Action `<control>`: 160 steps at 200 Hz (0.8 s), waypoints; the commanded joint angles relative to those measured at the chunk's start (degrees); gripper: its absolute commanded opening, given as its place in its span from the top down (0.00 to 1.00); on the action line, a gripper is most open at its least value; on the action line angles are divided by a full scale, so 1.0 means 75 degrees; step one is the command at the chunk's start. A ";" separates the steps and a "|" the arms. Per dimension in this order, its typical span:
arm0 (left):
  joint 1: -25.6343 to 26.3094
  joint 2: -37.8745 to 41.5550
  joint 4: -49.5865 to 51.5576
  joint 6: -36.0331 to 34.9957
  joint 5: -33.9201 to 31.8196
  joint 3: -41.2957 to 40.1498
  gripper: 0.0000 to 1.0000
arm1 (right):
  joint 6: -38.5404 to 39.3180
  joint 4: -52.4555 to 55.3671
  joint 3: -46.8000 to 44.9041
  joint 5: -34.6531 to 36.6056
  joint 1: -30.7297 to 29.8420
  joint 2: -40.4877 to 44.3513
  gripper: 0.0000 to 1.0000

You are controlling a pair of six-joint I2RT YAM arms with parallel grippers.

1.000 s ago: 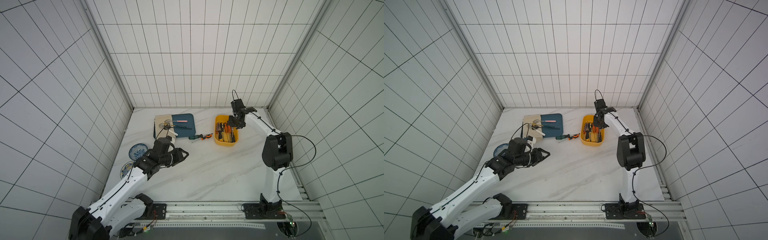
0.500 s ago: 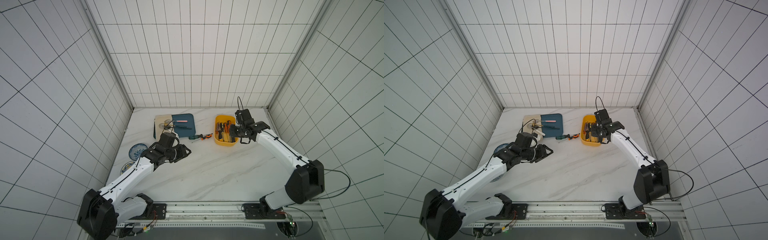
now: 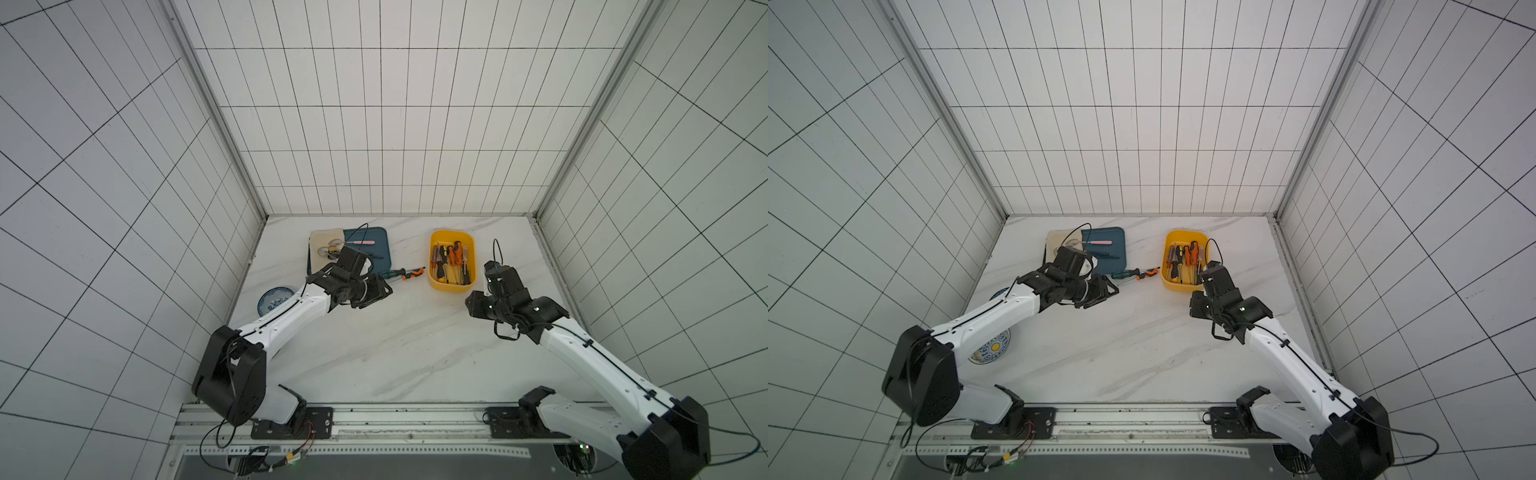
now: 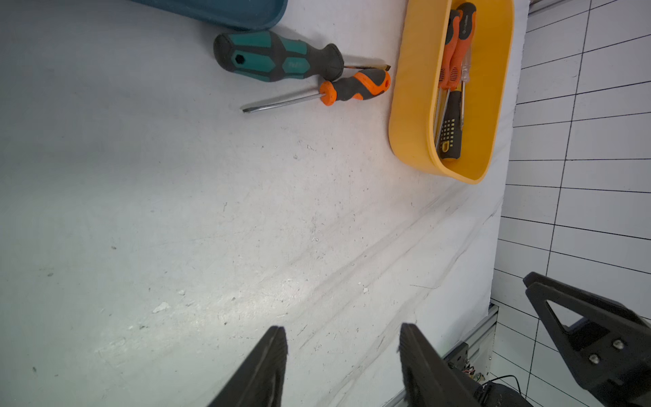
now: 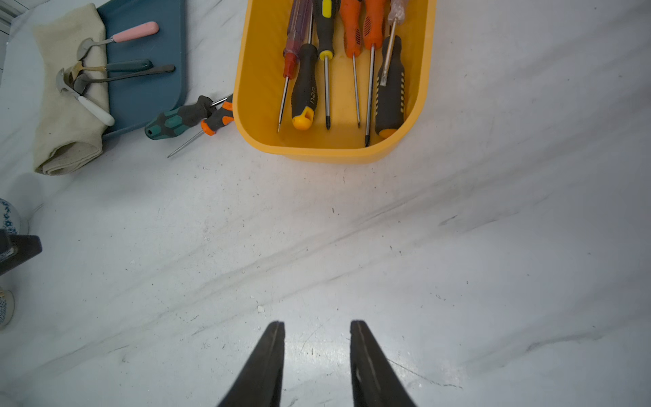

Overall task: Put the screwdriver on the desktop into the storage box
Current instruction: Pick up the screwdriver from the center of the board.

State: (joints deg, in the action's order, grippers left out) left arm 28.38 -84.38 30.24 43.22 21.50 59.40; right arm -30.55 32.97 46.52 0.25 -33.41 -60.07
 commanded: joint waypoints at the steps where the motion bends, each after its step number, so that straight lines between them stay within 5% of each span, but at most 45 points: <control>1: 0.0001 -0.0508 -0.0040 -0.0432 -0.0030 0.0544 0.44 | -0.0274 -0.0048 -0.0501 0.0056 -0.0098 0.0314 0.65; 100: 0.0013 -0.3196 0.1412 -0.2455 -0.1411 0.3402 0.34 | -0.0275 -0.0185 -0.0878 0.0079 -0.0136 0.0717 0.65; 160: -0.0002 -0.3925 0.1023 -0.3765 -0.2079 0.3982 0.35 | -0.0332 -0.0177 -0.0965 0.0180 -0.0151 0.0838 0.65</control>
State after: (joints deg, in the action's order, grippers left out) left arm 28.40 -111.72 38.61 21.21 9.28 86.19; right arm -32.27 31.94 40.66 0.45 -33.89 -54.78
